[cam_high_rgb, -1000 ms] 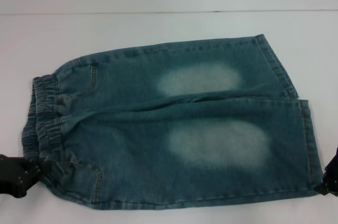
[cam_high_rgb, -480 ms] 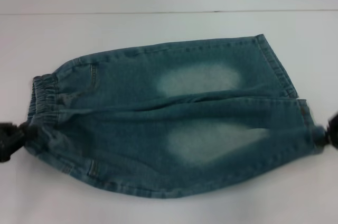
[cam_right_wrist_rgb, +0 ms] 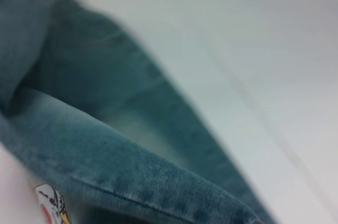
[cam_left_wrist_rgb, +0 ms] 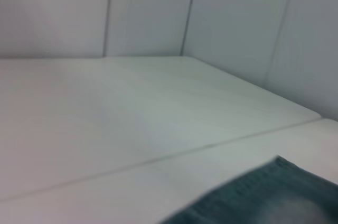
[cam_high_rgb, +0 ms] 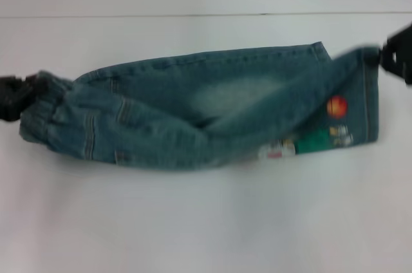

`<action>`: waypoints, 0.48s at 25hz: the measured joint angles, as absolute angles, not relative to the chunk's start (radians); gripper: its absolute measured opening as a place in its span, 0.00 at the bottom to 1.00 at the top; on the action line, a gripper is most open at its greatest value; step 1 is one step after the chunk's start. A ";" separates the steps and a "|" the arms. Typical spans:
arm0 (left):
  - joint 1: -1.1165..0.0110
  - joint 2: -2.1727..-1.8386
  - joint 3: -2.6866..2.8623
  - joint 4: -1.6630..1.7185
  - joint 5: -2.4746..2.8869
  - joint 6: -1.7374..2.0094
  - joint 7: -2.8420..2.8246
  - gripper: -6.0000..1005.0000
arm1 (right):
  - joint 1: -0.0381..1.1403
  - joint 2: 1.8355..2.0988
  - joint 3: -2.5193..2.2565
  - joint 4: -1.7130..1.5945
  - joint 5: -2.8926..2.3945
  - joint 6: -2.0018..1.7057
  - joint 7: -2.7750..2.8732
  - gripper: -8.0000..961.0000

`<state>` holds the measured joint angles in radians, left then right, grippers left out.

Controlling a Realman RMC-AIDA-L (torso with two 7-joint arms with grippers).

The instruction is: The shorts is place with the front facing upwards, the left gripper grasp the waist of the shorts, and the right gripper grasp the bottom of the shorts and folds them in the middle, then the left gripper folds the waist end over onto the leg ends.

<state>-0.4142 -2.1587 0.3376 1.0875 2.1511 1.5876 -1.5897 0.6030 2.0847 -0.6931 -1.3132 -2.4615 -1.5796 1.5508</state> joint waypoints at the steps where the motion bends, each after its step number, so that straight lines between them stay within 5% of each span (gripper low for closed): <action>1: -0.425 -2.159 0.338 1.078 2.150 1.566 -1.589 0.06 | 0.605 2.086 -0.699 -1.302 -2.450 -1.535 1.556 0.05; 12: -0.520 -2.157 0.344 0.969 2.142 1.322 -1.582 0.07 | 0.632 2.085 -0.775 -1.096 -2.400 -1.141 1.568 0.05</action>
